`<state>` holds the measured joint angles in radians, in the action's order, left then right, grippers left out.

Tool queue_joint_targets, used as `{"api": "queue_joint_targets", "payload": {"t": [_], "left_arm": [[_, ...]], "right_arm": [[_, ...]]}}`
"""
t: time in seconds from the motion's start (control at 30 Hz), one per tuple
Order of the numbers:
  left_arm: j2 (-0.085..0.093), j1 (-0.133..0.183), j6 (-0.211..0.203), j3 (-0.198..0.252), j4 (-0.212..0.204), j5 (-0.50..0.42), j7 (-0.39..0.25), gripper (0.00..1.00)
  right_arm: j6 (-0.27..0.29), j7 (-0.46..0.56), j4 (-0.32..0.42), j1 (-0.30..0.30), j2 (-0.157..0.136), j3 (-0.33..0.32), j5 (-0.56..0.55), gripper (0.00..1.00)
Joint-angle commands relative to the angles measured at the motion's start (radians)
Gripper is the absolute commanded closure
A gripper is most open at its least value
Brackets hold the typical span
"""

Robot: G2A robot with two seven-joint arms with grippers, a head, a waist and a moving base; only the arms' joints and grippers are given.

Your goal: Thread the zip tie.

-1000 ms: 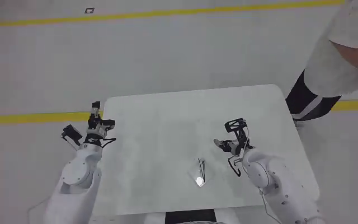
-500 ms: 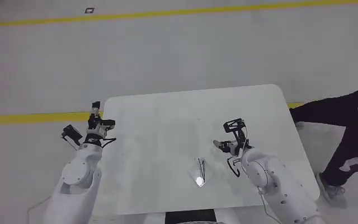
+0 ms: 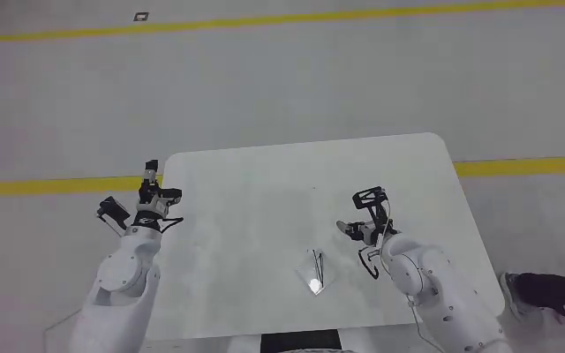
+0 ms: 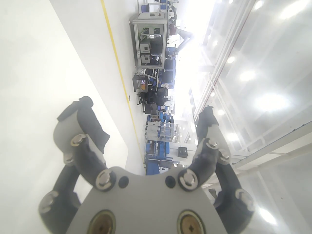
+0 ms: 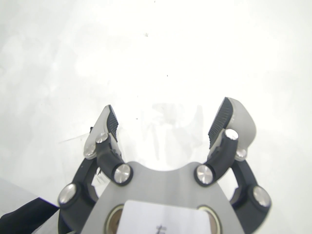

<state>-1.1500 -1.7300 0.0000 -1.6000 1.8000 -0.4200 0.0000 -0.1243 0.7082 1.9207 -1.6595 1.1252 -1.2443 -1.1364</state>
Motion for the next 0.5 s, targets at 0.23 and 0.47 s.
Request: {"api": "queue_joint_targets", "payload": {"t": [0.23,0.47], "left_arm": [[0.000,0.000,0.000,0.000,0.000,0.000,0.000,0.00],[0.000,0.000,0.000,0.000,0.000,0.000,0.000,0.00]], "right_arm": [[0.000,0.000,0.000,0.000,0.000,0.000,0.000,0.00],[0.011,-0.011,0.003,-0.004,-0.001,0.009,-0.037,0.00]]}}
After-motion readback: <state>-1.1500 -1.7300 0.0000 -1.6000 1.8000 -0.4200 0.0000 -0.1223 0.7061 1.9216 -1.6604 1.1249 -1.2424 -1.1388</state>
